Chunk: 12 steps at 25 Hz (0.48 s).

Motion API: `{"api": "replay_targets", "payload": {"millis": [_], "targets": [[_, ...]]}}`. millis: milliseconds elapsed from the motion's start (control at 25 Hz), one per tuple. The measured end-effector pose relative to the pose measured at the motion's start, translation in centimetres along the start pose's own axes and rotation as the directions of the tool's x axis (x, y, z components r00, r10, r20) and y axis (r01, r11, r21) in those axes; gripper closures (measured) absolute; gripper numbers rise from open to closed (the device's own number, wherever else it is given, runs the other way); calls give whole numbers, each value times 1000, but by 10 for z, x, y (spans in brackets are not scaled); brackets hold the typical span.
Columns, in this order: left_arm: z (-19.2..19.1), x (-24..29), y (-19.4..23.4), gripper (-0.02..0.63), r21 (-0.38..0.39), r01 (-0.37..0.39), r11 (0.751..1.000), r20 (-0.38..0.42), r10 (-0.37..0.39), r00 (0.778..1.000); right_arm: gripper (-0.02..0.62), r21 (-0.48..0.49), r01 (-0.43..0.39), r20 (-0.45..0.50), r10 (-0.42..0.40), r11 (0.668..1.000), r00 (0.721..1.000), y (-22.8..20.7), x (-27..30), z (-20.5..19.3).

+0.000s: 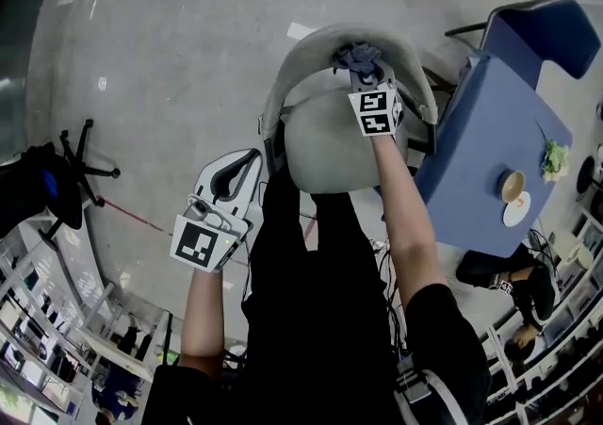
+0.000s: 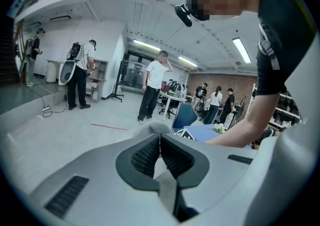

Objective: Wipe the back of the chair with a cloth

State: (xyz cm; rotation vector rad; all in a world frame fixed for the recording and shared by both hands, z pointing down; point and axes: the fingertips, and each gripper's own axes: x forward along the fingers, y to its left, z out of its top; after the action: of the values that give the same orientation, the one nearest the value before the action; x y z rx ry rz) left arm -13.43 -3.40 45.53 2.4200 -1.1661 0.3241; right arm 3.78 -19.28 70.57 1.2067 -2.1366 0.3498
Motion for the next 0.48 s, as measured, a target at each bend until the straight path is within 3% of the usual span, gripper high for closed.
{"api": "replay_targets", "payload": {"millis": [480], "targets": [[-8,-1,10,579,-19,-12,1000,1,12,1000,476,-73,-115,24,117,991,993,49,19,1]]}}
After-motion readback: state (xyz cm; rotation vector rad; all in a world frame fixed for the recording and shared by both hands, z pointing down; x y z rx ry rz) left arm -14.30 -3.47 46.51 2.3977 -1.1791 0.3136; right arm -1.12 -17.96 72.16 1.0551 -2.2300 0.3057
